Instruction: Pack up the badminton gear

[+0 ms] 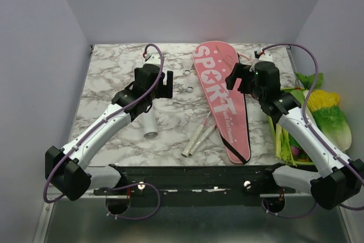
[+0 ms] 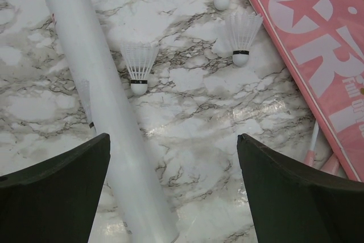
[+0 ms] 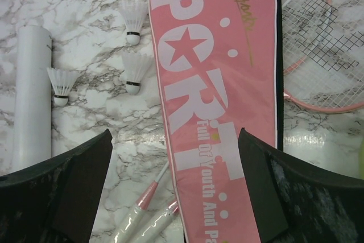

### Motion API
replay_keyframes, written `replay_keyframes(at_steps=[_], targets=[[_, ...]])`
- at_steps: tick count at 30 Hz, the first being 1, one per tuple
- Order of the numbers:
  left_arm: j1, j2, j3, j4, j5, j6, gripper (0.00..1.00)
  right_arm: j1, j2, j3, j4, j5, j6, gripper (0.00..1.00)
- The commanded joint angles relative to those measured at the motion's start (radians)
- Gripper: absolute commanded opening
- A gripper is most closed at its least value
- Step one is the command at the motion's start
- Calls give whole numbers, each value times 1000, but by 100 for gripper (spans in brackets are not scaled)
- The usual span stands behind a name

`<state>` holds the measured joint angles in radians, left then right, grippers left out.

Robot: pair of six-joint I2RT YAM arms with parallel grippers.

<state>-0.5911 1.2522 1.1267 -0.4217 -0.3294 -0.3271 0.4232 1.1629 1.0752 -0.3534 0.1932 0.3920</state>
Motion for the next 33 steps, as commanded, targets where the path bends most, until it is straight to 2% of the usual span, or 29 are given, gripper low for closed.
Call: replay_keyframes(at_steps=[1, 7, 8, 11, 15, 25, 33], targets=[[4, 30, 93, -81, -71, -6, 99, -3, -42, 0, -2, -3, -8, 100], [83, 180, 223, -198, -99, 39, 99, -4, -13, 3, -9, -70, -19, 100], [127, 196, 232, -209, -97, 39, 99, -3, 1, 3, -9, -77, -19, 100], [224, 245, 249, -192, -25, 19, 99, -3, 29, 9, -13, -83, -13, 100], [295, 325, 290, -167, 26, 25, 99, -4, 41, 3, -24, -98, 2, 100], [379, 614, 446, -141, 88, 30, 99, -1, 52, -20, -16, -179, 18, 100], [419, 711, 473, -83, 113, -23, 98, -1, 37, -53, 4, -187, -2, 100]])
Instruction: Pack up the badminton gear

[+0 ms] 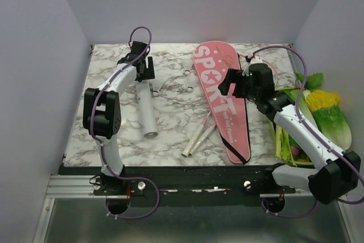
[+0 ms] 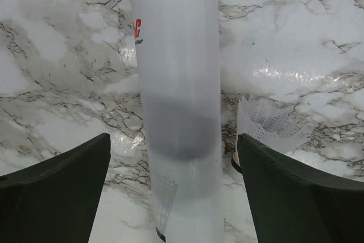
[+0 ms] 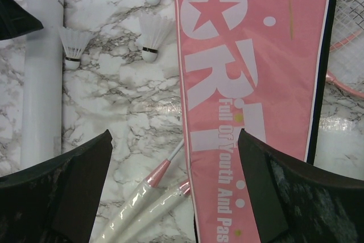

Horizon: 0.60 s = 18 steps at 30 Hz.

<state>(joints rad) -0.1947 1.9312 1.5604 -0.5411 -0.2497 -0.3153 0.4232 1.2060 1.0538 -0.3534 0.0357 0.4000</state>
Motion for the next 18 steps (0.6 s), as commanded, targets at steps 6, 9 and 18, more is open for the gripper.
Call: replay_keyframes(at_steps=[6, 9, 18], targets=[[29, 115, 84, 53, 10, -34, 98, -1, 13, -35, 13, -74, -6, 100], [35, 161, 115, 66, 9, -34, 98, -1, 24, -35, 16, -94, -6, 100], [47, 273, 165, 75, 20, -30, 97, -1, 29, -49, 16, -99, -10, 100]])
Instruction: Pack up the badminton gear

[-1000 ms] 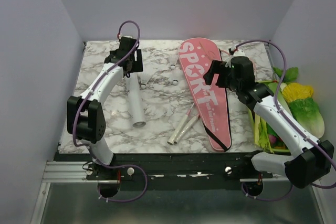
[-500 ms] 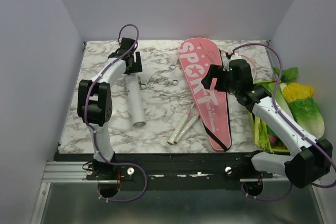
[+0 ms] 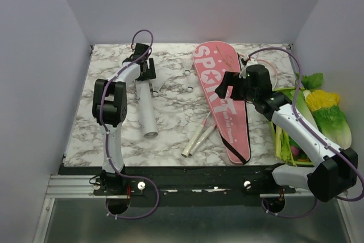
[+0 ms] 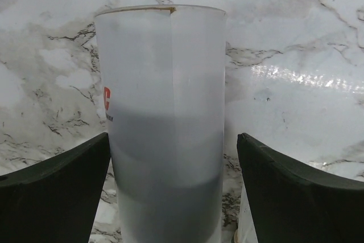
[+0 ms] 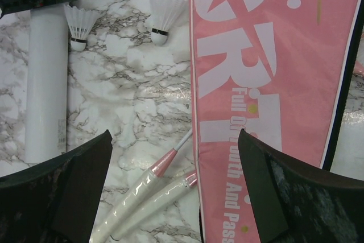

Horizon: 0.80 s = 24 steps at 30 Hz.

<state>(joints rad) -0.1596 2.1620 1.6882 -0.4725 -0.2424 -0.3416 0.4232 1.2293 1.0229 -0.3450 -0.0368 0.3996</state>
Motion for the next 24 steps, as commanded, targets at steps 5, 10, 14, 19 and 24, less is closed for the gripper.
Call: replay_keyframes(at_steps=[5, 10, 14, 19, 24], targets=[[22, 53, 62, 6, 26, 4, 81, -1, 16, -14, 9, -40, -7, 100], [23, 53, 56, 6, 22, 23, 49, -1, 33, -14, 11, -48, -2, 100], [23, 29, 45, 12, 15, 41, 28, 0, 36, -4, 11, -58, -2, 100], [23, -59, 10, 23, 34, 85, 6, 0, 38, 6, 1, -71, -1, 100], [23, -208, -47, 46, 132, 110, 0, 2, 27, 46, -31, -133, 10, 100]])
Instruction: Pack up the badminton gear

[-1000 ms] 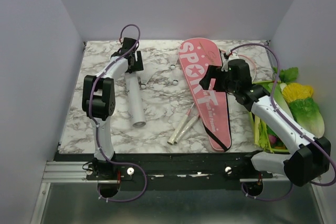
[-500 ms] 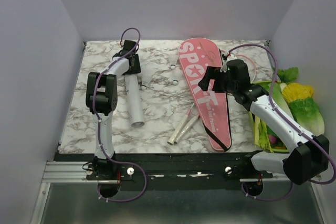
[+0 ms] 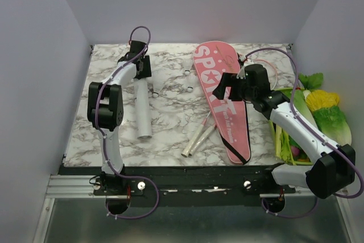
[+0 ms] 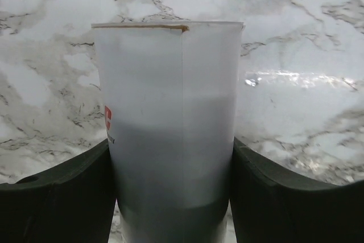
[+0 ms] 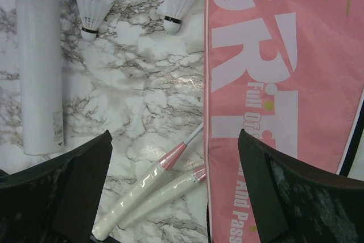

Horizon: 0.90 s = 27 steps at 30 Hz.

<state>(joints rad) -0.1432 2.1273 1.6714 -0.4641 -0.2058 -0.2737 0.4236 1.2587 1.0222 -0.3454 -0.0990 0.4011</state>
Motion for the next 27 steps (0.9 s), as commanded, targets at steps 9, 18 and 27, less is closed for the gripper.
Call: replay_keyframes(at_steps=[9, 18, 27], targets=[[-58, -420, -124, 30, 204, 128, 0, 3, -97, 72, -119, -93, -25, 100], [-390, -717, -384, 74, 270, 353, 0, 4, -260, 53, -224, -229, -53, 100], [-662, -1009, -656, 130, 376, 344, 0, 4, -413, 47, -276, -459, -81, 99]])
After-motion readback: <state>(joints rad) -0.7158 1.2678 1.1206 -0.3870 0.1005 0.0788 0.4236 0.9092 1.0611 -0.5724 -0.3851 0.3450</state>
